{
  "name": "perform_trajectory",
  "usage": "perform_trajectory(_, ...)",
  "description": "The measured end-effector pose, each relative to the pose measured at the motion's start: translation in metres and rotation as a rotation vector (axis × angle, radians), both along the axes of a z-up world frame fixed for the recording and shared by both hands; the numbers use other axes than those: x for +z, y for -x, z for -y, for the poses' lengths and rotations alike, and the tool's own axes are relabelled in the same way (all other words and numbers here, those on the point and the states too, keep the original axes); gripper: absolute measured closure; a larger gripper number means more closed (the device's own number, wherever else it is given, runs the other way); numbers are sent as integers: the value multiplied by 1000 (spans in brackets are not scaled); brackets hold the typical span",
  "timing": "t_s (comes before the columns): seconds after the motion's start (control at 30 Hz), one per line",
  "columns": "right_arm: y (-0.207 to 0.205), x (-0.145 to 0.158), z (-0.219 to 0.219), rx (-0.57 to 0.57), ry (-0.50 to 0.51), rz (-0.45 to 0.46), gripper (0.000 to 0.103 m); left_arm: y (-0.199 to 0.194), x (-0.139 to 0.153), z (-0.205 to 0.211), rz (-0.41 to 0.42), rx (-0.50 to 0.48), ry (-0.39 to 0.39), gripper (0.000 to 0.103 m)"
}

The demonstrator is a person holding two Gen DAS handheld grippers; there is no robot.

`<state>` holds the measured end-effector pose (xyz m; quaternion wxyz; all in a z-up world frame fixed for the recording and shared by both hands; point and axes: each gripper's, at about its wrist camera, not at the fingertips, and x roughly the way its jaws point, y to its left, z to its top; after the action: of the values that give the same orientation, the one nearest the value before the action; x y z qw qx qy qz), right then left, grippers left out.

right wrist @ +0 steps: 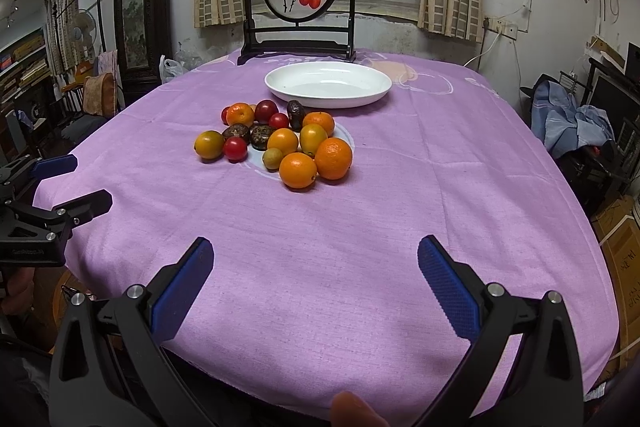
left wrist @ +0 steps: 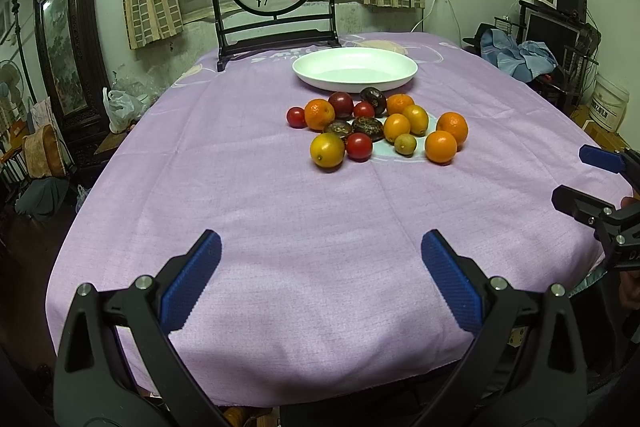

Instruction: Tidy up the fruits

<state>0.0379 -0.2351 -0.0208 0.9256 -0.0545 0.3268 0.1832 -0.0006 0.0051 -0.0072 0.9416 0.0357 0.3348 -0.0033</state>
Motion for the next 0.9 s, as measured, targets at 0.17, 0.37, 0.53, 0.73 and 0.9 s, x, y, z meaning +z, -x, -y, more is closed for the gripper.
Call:
perform_trajectory(0.17, 0, 0, -1, 3, -2, -7, 1, -1, 0, -1, -2, 0, 2, 2)
perform_trajectory(0.37, 0, -1, -1, 8, -7, -11, 1, -2, -3, 0, -9, 0, 0, 2)
perform_trajectory(0.53, -2, -3, -3, 13, -9, -22, 1, -5, -9, -1, -20, 4, 0, 2)
perform_trajectory(0.73, -16, -2, -11, 40, -18, -47, 1, -9, -17, -15, -31, 32, 11, 2)
perform_trajectory(0.9, -46, -1, -27, 51, -40, -83, 7, -11, -25, -28, -45, 48, 31, 2)
